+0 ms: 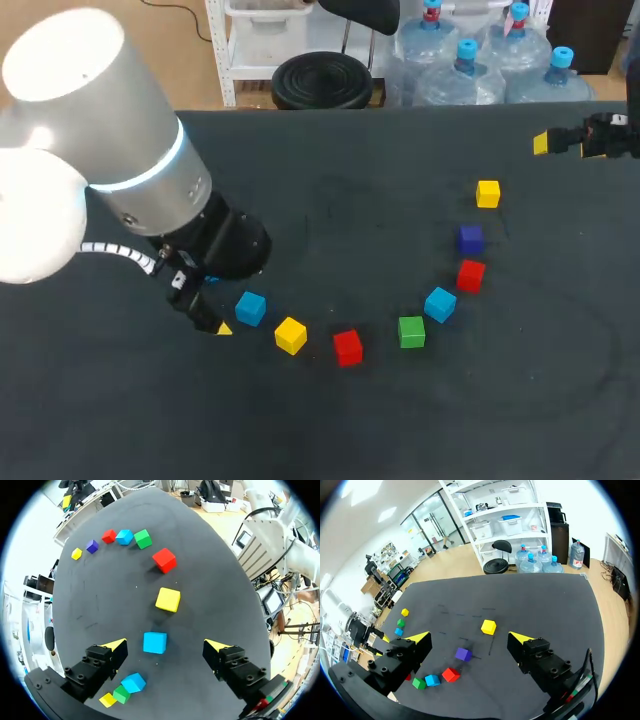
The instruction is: Place the blue cubes, place green cubes on the blue cubes, place the yellow cubes on the green cubes, then place the red cubes on the yellow cubes, and place purple cube on the red cubes.
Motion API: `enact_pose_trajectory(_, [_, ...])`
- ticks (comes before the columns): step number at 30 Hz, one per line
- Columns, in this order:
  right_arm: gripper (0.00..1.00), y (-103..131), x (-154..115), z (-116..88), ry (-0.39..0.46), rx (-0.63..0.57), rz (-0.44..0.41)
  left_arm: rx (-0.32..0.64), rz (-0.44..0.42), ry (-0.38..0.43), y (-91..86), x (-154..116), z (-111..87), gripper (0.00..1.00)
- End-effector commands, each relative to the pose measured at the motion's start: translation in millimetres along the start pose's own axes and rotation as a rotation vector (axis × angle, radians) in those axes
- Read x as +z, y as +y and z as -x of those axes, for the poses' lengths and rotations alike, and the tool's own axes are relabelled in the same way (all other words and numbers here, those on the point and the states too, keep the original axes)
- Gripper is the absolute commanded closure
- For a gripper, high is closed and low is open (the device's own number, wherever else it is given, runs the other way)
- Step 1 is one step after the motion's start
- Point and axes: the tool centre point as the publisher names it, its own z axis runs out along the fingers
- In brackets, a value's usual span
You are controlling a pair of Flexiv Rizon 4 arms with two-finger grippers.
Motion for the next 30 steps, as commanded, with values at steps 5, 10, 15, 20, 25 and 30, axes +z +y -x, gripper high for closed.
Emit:
enact_pose_trajectory(5, [0.00, 0.4, 0.3, -0.1, -0.001, 0.000, -0.002, 0.021, -0.057, -0.009, 22.0, 12.0, -5.3, 0.00])
enact_pose_trajectory(10, [0.00, 0.4, 0.3, -0.1, -0.001, 0.000, -0.002, 0.009, -0.078, -0.015, 23.2, 20.5, -6.4, 0.00])
enact_pose_trajectory(15, [0.00, 0.4, 0.3, -0.1, -0.001, 0.000, -0.002, 0.000, -0.090, -0.025, 19.0, 31.1, -6.9, 0.00])
enact_pose_trajectory(20, [0.00, 0.4, 0.3, -0.1, -0.001, 0.000, -0.002, -0.015, -0.102, -0.034, 14.7, 38.9, -7.4, 0.00])
enact_pose_trajectory(25, [0.00, 0.4, 0.3, -0.1, -0.001, 0.000, -0.002, -0.019, -0.104, -0.038, 12.1, 42.3, -8.9, 0.00])
enact_pose_trajectory(30, [0.00, 0.4, 0.3, -0.1, -0.001, 0.000, -0.002, -0.014, -0.115, -0.040, 11.7, 46.3, -11.0, 0.00])
